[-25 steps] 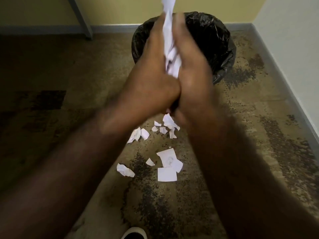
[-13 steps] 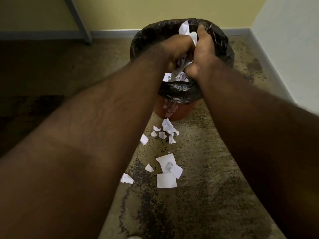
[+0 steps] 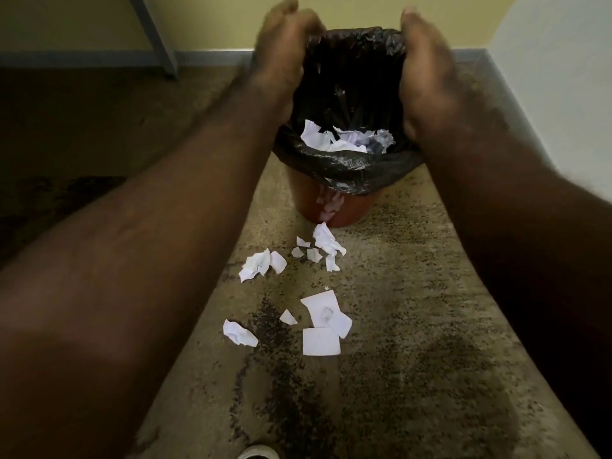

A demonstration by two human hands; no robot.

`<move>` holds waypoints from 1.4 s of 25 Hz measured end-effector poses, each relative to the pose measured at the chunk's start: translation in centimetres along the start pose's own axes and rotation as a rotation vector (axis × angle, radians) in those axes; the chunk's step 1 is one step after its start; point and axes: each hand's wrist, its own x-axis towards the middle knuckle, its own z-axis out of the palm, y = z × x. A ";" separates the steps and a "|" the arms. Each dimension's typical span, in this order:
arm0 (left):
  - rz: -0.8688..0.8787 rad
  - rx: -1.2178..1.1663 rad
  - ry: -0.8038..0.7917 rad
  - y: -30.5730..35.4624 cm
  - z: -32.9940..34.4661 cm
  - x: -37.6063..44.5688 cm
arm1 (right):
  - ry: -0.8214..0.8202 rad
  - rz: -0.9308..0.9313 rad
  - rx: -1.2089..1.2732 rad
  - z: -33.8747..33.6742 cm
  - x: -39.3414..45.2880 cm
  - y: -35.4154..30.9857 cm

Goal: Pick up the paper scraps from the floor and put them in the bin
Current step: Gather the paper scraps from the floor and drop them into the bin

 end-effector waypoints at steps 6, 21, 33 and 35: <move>0.299 0.012 0.510 -3.8 -10.4 -7.2 | 0.535 -0.275 0.050 -6.5 -9.1 6.2; -0.183 1.295 -0.799 -27.0 -14.6 -12.2 | -0.689 0.018 -1.081 1.3 -24.3 29.1; 0.031 1.381 -0.991 -28.2 -20.7 -22.0 | -0.768 -0.028 -1.041 3.7 -22.8 29.8; 0.082 1.319 -0.876 -29.0 -20.7 -24.1 | -0.796 -0.031 -1.009 3.8 -22.6 29.8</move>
